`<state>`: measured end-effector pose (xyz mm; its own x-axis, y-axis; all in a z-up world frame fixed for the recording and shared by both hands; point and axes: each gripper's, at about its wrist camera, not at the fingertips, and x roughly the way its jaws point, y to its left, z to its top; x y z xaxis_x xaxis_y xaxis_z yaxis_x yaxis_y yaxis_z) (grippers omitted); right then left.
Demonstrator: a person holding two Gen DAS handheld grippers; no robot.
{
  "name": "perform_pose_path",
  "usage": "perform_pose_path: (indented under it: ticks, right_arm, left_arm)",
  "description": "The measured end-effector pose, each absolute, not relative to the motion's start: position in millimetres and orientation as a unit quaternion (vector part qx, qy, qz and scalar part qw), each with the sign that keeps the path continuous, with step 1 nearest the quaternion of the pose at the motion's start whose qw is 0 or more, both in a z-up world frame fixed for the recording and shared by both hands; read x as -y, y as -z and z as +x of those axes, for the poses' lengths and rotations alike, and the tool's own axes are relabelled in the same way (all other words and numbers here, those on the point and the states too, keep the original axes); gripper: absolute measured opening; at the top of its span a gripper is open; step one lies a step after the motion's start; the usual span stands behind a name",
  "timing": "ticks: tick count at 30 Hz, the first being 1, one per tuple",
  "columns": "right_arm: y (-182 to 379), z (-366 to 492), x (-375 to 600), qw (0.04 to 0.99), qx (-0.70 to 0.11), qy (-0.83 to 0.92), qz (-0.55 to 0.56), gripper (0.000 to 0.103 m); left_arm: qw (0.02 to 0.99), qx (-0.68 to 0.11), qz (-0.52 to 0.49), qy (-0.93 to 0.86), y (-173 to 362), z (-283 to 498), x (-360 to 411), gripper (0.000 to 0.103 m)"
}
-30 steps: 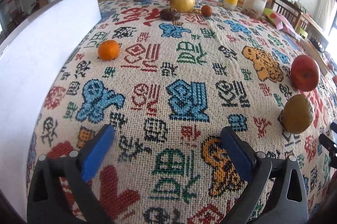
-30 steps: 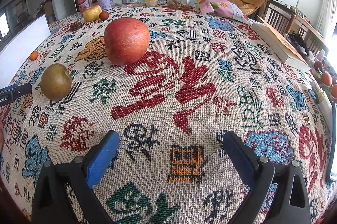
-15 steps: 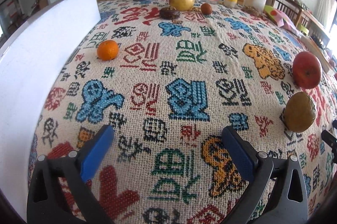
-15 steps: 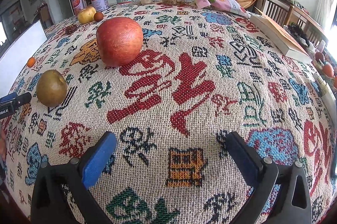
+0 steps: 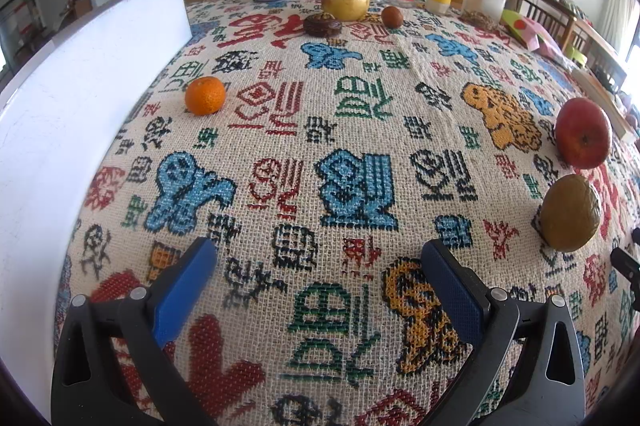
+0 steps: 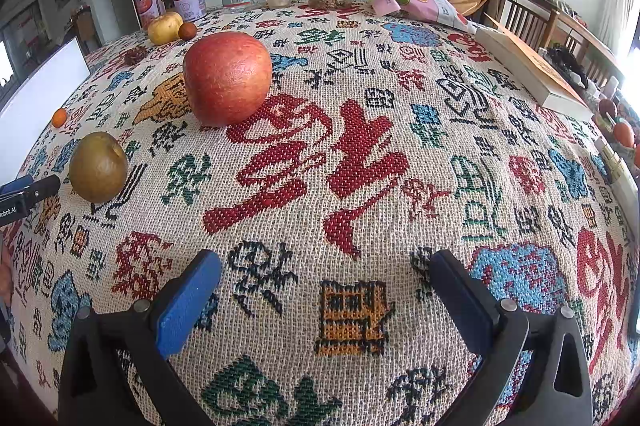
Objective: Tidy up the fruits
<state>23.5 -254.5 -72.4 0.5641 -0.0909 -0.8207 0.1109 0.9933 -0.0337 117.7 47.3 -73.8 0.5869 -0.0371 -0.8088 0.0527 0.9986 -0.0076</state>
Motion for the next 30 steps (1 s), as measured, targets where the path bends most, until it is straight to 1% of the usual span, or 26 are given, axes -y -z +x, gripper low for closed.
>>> perform_pose_path:
  ticks: [16, 19, 22, 26, 27, 29, 30]
  right_arm:
    - [72, 23, 254, 0.884, -0.464, 0.056, 0.01, 0.103]
    - [72, 23, 254, 0.884, -0.464, 0.057, 0.01, 0.103]
    - [72, 23, 254, 0.884, -0.464, 0.056, 0.009, 0.103]
    - [72, 24, 254, 0.884, -0.464, 0.056, 0.009, 0.103]
    - [72, 24, 254, 0.884, -0.464, 0.056, 0.009, 0.103]
    - [72, 24, 254, 0.884, -0.464, 0.056, 0.01, 0.103]
    - [72, 24, 254, 0.884, -0.464, 0.056, 0.01, 0.103]
  left_arm:
    - [0.889, -0.454, 0.005, 0.048, 73, 113, -51, 0.102]
    - [0.887, -0.454, -0.024, 0.076, 69, 111, -64, 0.102]
    - [0.886, -0.46, -0.034, 0.043, 60, 138, -83, 0.1]
    - [0.896, -0.441, -0.059, -0.005, 50, 183, -110, 0.1]
    - [0.894, -0.443, -0.058, -0.01, 53, 193, -113, 0.099]
    - [0.894, -0.444, -0.046, -0.024, 60, 208, -116, 0.083]
    - [0.892, -0.45, -0.041, -0.027, 64, 214, -116, 0.07]
